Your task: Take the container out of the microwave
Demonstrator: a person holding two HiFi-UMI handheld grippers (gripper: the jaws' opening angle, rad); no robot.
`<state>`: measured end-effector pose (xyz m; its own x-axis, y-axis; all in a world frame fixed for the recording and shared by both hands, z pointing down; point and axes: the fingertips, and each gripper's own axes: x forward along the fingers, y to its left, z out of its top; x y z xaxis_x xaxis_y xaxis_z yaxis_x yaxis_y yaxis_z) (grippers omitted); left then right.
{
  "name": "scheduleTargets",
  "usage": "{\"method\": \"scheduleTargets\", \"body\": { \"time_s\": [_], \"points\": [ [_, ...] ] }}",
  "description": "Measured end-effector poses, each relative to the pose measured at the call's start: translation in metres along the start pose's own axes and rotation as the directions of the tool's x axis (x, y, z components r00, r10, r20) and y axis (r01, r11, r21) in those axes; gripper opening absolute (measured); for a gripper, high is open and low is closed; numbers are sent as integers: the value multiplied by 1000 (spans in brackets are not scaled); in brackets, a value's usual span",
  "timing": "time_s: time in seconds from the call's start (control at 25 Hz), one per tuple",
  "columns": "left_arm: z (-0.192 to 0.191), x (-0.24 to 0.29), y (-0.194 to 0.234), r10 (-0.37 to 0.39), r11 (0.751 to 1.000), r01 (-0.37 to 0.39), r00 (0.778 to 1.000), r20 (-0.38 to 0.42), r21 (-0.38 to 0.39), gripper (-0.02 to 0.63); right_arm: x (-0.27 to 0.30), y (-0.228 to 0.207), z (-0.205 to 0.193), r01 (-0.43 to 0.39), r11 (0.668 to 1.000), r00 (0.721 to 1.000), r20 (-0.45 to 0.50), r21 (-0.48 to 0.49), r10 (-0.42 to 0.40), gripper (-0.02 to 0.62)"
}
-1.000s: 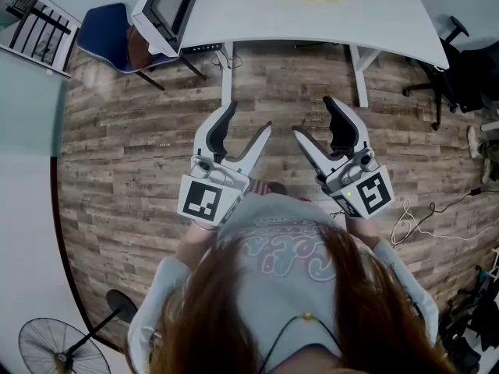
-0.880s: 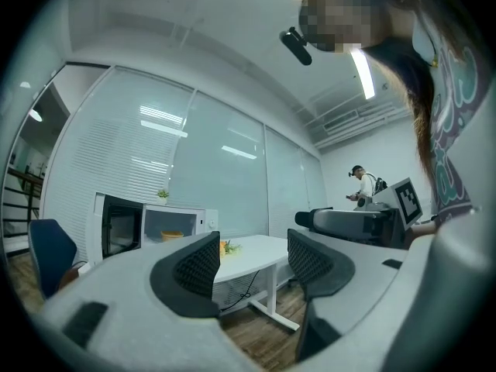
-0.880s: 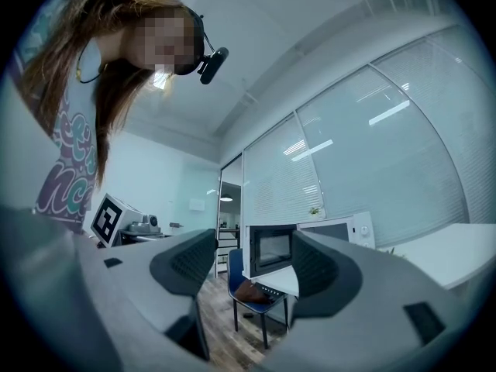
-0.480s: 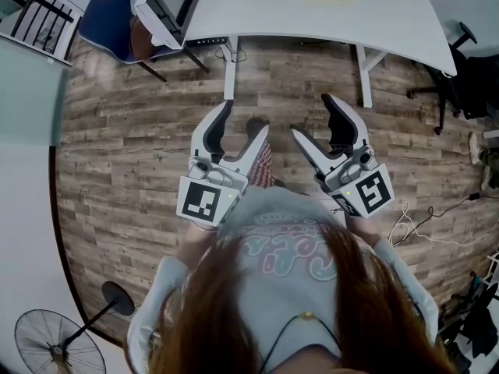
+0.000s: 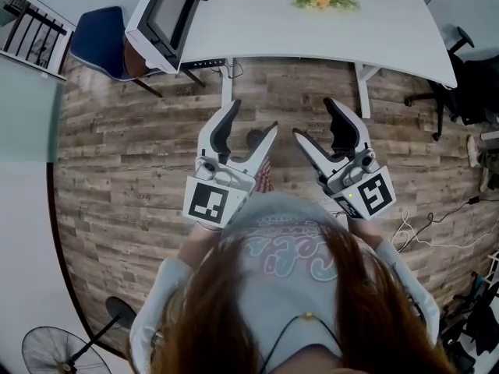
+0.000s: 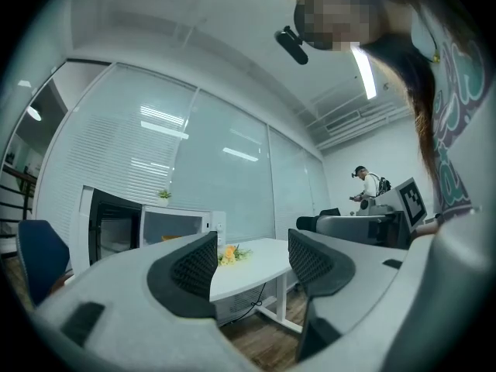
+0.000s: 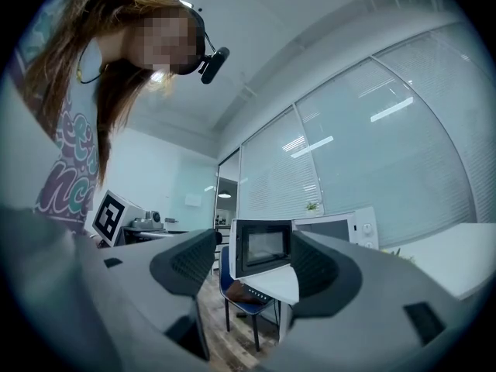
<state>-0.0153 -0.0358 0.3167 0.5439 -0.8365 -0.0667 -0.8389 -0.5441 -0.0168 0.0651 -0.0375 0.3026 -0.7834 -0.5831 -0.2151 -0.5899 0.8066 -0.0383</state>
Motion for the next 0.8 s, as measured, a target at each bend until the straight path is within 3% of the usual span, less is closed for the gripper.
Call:
{"method": "scheduleTargets", "body": {
  "time_s": [0.36, 0.56, 0.8],
  "points": [
    [-1, 48, 64, -10, 1000, 10, 1000, 7, 17, 257, 65, -40, -7, -14, 1000, 1000, 6, -10, 14, 299],
    [4, 84, 94, -31, 999, 30, 999, 15, 15, 256, 98, -70, -11, 9, 997, 1000, -26, -76, -11, 299],
    [2, 115, 128, -50, 999, 50, 999, -4, 1, 256, 132, -99, -16, 33, 998, 999, -36, -58, -35, 299]
  ]
}}
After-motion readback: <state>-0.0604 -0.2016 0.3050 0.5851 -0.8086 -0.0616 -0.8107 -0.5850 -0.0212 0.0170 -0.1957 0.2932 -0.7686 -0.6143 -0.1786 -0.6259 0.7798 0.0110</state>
